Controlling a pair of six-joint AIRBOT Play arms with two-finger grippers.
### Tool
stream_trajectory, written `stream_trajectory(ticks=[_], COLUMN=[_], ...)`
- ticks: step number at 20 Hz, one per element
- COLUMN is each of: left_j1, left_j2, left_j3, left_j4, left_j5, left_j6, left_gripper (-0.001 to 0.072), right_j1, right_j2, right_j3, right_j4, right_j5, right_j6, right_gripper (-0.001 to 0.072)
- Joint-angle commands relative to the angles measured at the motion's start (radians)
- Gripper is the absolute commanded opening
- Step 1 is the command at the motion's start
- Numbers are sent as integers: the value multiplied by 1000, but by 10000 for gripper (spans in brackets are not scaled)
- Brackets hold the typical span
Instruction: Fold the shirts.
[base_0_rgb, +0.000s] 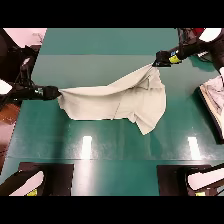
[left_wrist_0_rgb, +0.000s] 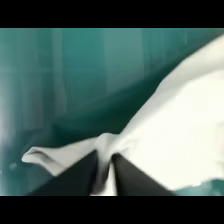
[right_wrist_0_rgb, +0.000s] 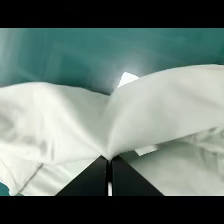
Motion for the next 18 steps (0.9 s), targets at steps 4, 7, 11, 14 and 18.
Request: stream_trajectory(ticks=[4, 7, 11, 14, 18], left_j1=[1, 1, -11, -85, -40], left_j2=[1, 1, 1, 1, 1], left_j3=[94, 194, 91, -48, -81], left_j4=[99, 90, -61, -35, -16], left_j5=[108, -61, -233, -168, -82], left_j6=[-62, -122, -130, -132, -140], left_gripper=[552, 551, 552, 552, 552], right_j1=[8, 8, 8, 8, 8], right_j2=[4, 41, 86, 89, 89], right_j3=[0, 0, 0, 0, 0], right_j4=[-2, -3, -4, -4, -3], right_j5=[61, 116, 140, 175, 189], right_j6=[1, 0, 0, 0, 0], right_gripper=[11, 11, 11, 11, 11])
